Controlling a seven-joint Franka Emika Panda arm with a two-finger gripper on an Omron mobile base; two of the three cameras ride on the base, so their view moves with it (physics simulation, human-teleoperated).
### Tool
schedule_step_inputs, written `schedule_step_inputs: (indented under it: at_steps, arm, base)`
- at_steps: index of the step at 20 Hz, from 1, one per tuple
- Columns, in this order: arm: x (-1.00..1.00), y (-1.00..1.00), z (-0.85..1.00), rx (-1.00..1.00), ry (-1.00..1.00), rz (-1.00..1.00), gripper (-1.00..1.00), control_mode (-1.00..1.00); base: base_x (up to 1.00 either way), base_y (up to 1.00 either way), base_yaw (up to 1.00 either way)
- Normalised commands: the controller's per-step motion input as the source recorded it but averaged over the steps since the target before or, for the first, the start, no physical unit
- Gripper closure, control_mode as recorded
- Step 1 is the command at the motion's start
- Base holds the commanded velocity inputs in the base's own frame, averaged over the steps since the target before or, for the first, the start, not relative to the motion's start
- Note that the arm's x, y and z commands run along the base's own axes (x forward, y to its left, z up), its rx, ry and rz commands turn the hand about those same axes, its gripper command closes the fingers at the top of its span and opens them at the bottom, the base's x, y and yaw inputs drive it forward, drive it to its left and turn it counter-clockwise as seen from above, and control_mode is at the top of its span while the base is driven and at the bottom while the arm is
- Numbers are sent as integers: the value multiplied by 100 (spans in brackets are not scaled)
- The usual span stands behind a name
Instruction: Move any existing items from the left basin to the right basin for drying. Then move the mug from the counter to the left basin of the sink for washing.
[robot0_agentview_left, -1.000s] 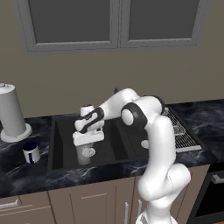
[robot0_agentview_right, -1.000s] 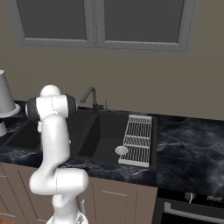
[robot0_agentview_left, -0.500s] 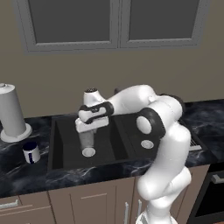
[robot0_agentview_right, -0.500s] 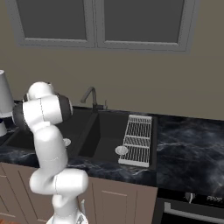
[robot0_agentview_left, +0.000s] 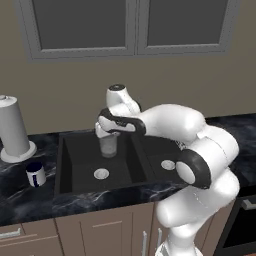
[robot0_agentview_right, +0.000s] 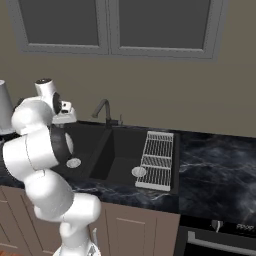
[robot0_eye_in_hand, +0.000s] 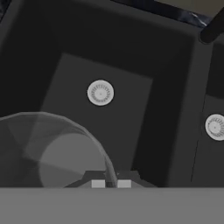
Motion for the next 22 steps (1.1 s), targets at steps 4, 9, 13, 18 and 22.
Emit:
schedule_step_inputs:
  at_steps: [4,9,13,18,22]
  arm:
    - [-74,-62,66,2,-1,1,100,-100]
    - [-76,-86,30,1,-4,0,100,-100]
    - [-42,-100,5,0,-14,0,100,-100]
    - [-20,-99,-12,0,-14,1,100,-100]
    - [0,-75,0,0,-9,1,100,-100]
  base:
    - [0,0,0]
    - [0,0,0]
    - [0,0,0]
    - [0,0,0]
    - [0,0,0]
